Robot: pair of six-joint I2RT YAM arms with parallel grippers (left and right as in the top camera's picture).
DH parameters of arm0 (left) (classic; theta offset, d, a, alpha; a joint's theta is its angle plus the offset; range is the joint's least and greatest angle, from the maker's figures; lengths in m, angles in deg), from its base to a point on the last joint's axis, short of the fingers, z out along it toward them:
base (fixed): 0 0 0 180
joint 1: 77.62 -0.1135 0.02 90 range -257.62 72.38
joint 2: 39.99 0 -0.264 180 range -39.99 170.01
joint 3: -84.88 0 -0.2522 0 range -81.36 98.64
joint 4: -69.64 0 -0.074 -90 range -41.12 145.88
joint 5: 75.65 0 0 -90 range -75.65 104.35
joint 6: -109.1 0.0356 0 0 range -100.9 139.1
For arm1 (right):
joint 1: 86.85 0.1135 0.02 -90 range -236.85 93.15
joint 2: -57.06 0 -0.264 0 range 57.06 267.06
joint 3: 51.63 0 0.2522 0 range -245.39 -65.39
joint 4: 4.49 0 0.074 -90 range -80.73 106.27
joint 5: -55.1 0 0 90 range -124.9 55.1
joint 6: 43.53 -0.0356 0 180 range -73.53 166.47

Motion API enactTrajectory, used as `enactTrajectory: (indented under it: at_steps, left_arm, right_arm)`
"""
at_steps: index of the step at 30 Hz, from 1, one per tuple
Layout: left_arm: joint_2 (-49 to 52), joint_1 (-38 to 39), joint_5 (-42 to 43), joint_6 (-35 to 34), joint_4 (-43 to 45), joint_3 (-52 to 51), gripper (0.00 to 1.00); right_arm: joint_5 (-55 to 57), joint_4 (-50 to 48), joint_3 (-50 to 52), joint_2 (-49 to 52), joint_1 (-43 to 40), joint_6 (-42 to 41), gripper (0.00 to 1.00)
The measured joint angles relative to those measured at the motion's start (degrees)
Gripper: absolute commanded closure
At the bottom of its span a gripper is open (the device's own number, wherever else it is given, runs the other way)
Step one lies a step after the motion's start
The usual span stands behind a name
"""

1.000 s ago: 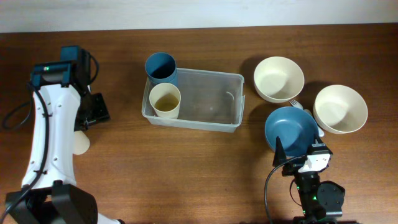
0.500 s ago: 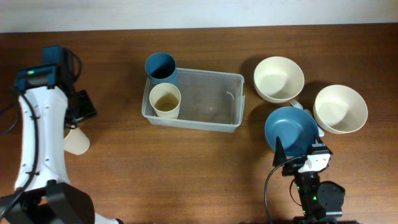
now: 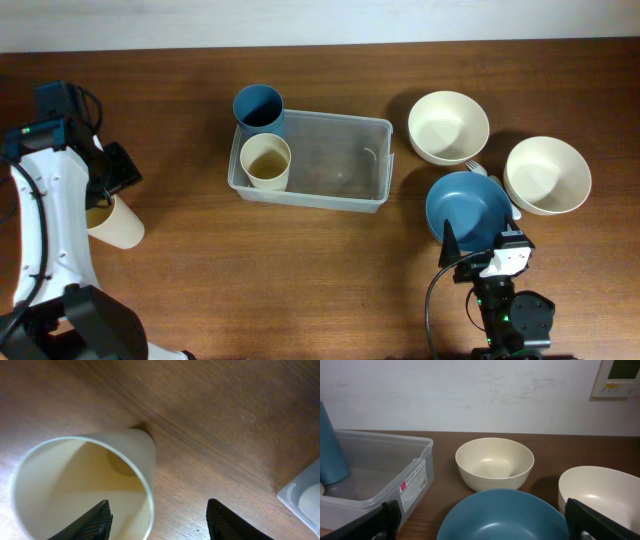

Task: Pack container
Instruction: 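Move the left gripper to the front beige cup and grasp it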

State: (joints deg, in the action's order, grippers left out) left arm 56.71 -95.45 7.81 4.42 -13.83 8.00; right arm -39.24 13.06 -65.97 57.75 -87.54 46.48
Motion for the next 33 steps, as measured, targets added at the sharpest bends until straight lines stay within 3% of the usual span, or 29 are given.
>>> enactTrajectory:
  at_steps: [11, 13, 16, 18, 26, 33]
  left_arm:
    - [2.2, 0.0, 2.1, 0.6, 4.0, -5.9, 0.41]
    - [3.7, 0.0, 2.1, 0.7, 4.8, -7.3, 0.52]
    - [6.0, 0.0, 2.3, 0.5, 4.9, -8.3, 0.86]
    - [6.4, 0.0, 2.7, 0.6, 5.3, -8.3, 0.98]
    - [6.4, 0.0, 4.2, 0.5, 5.8, -8.0, 0.98]
    - [6.9, 0.4, 10.9, 0.6, 2.6, -4.8, 0.98]
  right_arm:
    - [0.0, 0.0, 0.0, 0.0, 0.0, 0.0, 0.01]
    - [0.0, 0.0, 0.0, 0.0, 0.0, 0.0, 0.01]
    - [0.0, 0.0, 0.0, 0.0, 0.0, 0.0, 0.01]
    - [0.0, 0.0, 0.0, 0.0, 0.0, 0.0, 0.01]
    - [0.0, 0.0, 0.0, 0.0, 0.0, 0.0, 0.01]
    - [0.0, 0.0, 0.0, 0.0, 0.0, 0.0, 0.01]
